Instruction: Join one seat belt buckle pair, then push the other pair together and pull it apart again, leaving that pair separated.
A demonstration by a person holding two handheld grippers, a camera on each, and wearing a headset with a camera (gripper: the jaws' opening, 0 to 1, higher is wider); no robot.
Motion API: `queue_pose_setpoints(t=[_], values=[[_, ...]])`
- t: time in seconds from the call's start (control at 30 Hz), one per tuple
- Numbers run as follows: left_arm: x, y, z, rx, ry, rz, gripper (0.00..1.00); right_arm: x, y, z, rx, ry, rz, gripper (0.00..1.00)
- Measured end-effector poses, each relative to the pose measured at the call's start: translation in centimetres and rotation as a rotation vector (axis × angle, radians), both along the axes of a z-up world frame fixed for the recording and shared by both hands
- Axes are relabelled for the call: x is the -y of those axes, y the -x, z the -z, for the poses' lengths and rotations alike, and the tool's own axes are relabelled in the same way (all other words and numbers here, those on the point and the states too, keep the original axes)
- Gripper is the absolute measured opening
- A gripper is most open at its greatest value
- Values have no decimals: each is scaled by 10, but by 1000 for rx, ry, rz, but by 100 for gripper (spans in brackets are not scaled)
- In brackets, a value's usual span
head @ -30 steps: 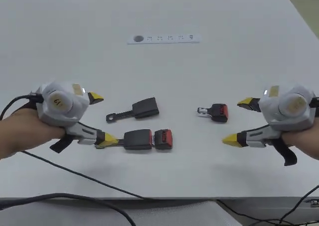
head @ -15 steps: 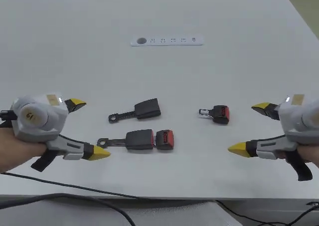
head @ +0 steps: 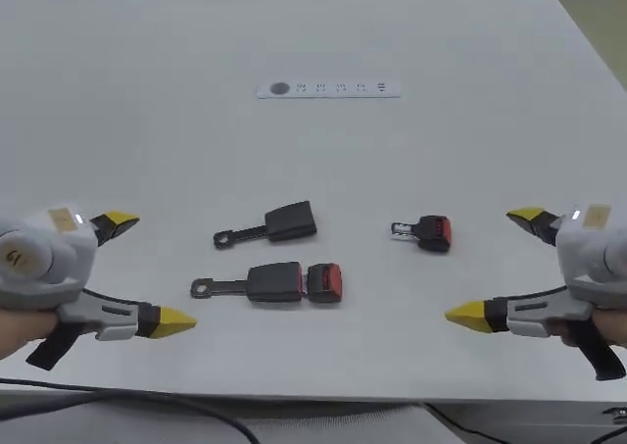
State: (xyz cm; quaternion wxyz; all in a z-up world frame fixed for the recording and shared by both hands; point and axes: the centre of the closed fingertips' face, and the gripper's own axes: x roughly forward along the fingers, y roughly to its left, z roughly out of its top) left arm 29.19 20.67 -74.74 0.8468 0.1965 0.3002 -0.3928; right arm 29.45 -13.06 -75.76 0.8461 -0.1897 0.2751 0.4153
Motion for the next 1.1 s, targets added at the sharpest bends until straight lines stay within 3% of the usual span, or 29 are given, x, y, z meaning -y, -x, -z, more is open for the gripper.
queue_pose_setpoints(t=[0.53,1.1], values=[[-6,4,2,3,10,-45,100,-2,2,2,-18,-14,33,100],[-5,9,5,7,1,-40,100,2,5,-1,-6,-21,81,100]])
